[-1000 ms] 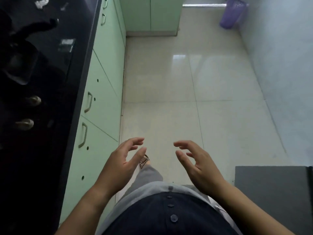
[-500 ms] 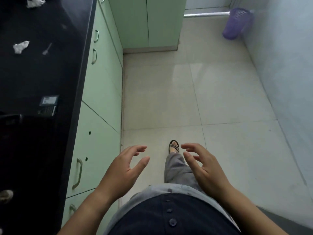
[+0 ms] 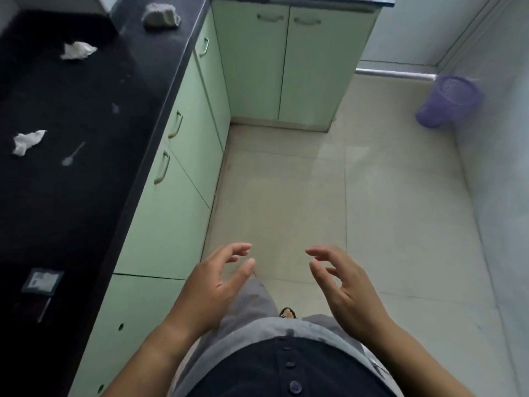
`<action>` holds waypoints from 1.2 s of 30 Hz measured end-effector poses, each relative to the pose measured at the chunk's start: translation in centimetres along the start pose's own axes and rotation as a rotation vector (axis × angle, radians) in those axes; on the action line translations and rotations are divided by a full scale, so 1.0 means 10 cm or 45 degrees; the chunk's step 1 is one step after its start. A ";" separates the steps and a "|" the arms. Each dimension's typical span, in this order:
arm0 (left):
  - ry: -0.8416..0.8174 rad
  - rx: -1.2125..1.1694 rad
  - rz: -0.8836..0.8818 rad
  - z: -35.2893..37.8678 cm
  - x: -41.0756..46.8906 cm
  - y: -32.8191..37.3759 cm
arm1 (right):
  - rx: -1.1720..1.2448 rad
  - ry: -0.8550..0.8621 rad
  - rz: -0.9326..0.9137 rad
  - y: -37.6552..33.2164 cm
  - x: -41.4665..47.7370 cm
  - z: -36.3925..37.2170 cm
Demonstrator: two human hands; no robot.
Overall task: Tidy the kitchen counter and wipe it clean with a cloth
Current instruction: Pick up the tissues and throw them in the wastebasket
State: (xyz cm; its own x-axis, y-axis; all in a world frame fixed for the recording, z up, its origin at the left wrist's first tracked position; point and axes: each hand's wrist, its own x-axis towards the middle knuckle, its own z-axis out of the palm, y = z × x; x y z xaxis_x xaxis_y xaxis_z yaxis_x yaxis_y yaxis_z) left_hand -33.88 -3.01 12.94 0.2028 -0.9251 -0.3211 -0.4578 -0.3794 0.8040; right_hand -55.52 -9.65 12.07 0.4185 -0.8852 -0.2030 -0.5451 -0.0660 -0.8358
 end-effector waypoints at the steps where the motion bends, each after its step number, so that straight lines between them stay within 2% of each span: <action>1: 0.021 -0.008 -0.019 -0.08 0.17 0.00 | -0.012 -0.019 -0.013 -0.03 0.21 -0.01; 7: 0.140 -0.067 -0.029 -0.70 1.48 0.03 | -0.051 -0.049 -0.150 -0.36 1.81 0.05; 11: 0.189 -0.020 0.035 -1.38 2.29 0.16 | -0.009 -0.048 -0.271 -0.87 2.85 0.16; 15: 0.354 -0.047 0.005 -2.08 2.87 0.17 | -0.027 -0.153 -0.402 -1.41 3.77 0.36; 20: 0.551 -0.109 -0.181 -2.56 3.04 -0.13 | -0.072 -0.397 -0.520 -1.86 4.56 0.78; 26: 0.936 -0.240 -0.490 -3.05 3.15 -0.56 | -0.119 -0.700 -0.671 -2.45 5.58 1.35; 29: 1.084 -0.268 -0.637 -3.20 3.30 -0.66 | -0.157 -0.924 -0.775 -2.77 6.06 1.71; 33: 1.164 -0.212 -0.826 -3.47 3.51 -0.81 | -0.214 -1.197 -0.844 -3.18 6.61 2.23; 36: 1.194 -0.112 -0.952 -3.71 3.66 -1.07 | -0.297 -1.280 -0.930 -3.42 7.00 2.71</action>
State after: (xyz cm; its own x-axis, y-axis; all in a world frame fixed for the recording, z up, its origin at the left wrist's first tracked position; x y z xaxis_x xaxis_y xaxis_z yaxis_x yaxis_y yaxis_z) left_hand 10.59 -32.17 11.17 0.9606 -0.0908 -0.2627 0.0950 -0.7809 0.6174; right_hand 12.15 -56.86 12.63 0.9854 0.1249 -0.1159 -0.0262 -0.5610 -0.8274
